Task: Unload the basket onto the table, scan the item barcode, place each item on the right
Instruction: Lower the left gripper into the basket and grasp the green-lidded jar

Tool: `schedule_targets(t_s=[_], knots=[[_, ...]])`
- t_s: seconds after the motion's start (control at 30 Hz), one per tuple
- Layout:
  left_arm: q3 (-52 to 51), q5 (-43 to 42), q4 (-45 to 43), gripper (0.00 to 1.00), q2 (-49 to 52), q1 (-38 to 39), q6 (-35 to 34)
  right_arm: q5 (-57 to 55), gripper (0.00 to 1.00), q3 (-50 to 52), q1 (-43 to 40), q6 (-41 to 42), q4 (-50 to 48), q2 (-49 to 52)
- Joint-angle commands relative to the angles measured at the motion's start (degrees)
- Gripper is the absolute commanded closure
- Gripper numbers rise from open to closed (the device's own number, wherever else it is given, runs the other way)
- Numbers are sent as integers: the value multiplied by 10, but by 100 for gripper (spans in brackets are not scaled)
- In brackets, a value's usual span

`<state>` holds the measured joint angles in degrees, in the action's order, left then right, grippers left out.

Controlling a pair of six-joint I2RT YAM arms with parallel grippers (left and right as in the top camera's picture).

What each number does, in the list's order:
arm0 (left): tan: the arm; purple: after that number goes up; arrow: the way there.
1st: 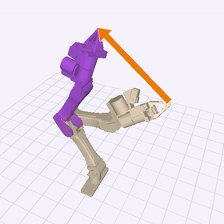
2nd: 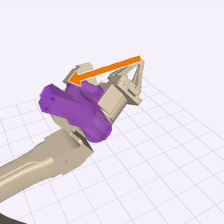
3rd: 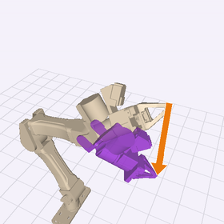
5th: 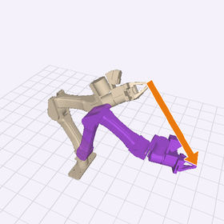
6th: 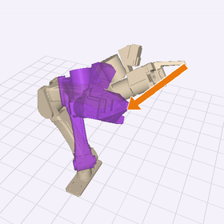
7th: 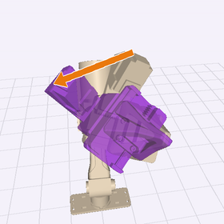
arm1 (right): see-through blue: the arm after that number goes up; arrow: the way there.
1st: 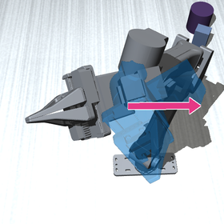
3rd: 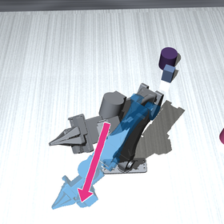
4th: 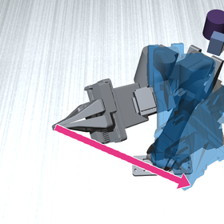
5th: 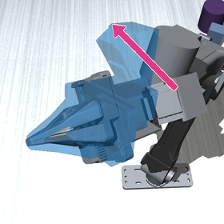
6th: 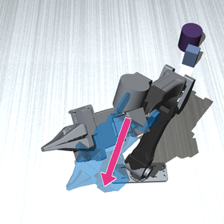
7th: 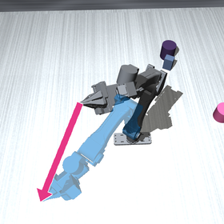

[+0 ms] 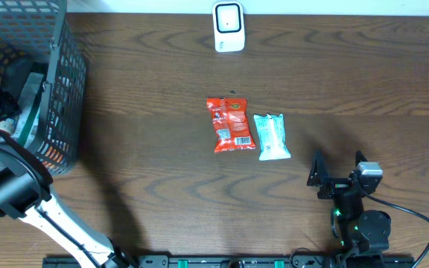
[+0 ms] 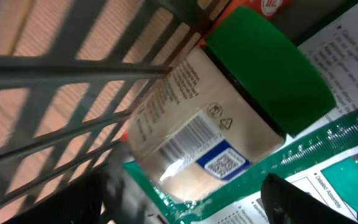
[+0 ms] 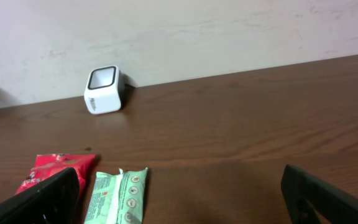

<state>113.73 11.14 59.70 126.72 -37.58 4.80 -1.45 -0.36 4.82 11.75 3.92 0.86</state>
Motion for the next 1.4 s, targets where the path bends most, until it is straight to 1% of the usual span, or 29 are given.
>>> schedule_targets(t_s=[0.0,0.1,0.17,0.2,0.3,0.37,0.43,0.6,0.7,0.9,1.0,1.07,1.17,1.27,1.37], knots=[[-1,-32,0,19,14,1,5,1,1,0,-3,2,2,-1],[-1,-32,0,19,18,1,5,1,1,0,-3,2,2,-1],[-1,-32,0,23,18,1,5,1,1,0,-3,2,2,-1],[-1,-36,1,27,18,1,5,1,1,0,-3,2,2,-1],[-1,-86,6,32,18,1,5,1,1,0,-3,2,2,-1],[-1,-128,7,33,18,1,5,1,1,0,-3,2,2,-1],[-1,-148,7,33,18,2,5,1,1,1,-3,2,2,-1],[0,-148,2,33,17,2,8,1,1,0,-3,2,2,-1],[10,-146,-3,29,13,2,8,1,1,0,-3,2,2,-1],[15,-146,-45,27,-21,2,8,1,1,0,-3,2,2,-1],[15,-145,-61,24,-24,2,35,1,1,0,-3,2,2,-1],[12,-142,-64,24,-23,2,56,1,1,0,-3,2,2,-1],[3,-113,-80,24,-23,2,59,1,1,0,-3,2,2,-1],[0,-113,-97,21,-23,2,62,1,1,0,-3,2,2,-1],[0,-113,-111,21,-23,2,61,1,1,0,-3,2,2,-1]])
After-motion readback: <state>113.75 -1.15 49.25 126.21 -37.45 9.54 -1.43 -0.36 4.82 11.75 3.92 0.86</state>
